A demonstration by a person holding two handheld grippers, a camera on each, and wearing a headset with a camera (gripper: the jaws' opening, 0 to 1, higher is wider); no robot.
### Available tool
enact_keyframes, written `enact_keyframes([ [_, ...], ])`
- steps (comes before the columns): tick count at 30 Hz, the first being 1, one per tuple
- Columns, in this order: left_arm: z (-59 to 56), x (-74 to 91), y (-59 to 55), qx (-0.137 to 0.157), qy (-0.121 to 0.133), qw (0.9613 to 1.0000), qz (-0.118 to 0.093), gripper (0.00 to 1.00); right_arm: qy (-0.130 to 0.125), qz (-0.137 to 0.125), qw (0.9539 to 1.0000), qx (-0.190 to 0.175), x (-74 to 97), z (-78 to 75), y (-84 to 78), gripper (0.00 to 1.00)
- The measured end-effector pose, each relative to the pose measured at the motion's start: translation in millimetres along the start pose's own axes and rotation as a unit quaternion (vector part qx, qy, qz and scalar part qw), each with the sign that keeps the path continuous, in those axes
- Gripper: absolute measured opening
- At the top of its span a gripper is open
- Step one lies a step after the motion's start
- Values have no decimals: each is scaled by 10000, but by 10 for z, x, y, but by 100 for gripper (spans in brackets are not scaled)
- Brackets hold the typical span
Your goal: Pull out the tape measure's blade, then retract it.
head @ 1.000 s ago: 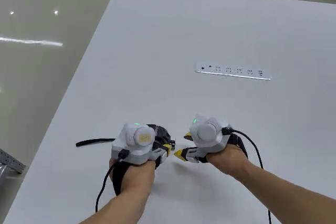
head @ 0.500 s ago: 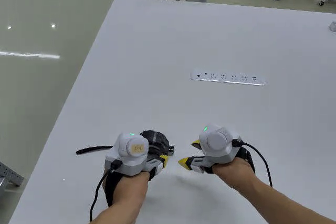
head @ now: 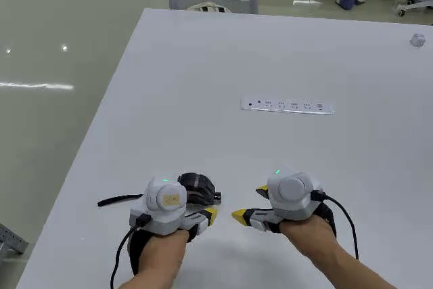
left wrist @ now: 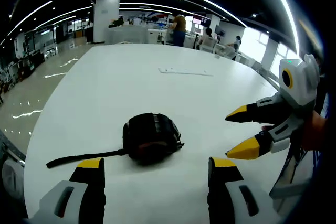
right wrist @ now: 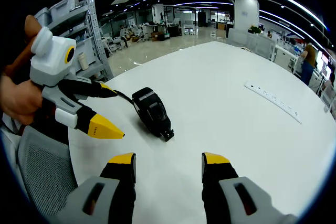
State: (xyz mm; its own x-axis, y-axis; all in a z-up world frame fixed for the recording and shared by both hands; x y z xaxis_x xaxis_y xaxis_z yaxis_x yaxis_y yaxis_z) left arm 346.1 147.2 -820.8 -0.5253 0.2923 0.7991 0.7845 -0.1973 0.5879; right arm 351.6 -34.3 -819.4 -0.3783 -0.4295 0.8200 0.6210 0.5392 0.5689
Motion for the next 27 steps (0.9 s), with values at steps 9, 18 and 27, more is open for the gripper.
enact_keyframes([
  [9,-62,151,-38,-95,-159,9998,-51,78,-221,-273,9987,-371,331,43,-107,55],
  [18,-77,256,-63,-149,-228,9996,-101,80,-376,-416,9964,-635,547,79,-217,59],
  [27,-64,386,-97,-185,-244,9994,-184,81,-486,-563,9932,-891,766,131,-312,65],
])
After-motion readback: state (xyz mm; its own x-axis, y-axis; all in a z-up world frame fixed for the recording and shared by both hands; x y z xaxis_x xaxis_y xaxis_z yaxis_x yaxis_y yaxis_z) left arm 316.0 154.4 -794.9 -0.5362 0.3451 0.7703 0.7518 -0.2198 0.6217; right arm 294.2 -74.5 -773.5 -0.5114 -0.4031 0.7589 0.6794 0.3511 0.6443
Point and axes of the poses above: the centre of the closed fingertips' face, and the gripper's own axes: x roughly backward along the fingers, z roughly to its left, y roughly out of its top, the point moved 7 cm from there along x, roughly backward along the fingers, and after that the axes turned 11 degrees about z, right-handed, at the moved point
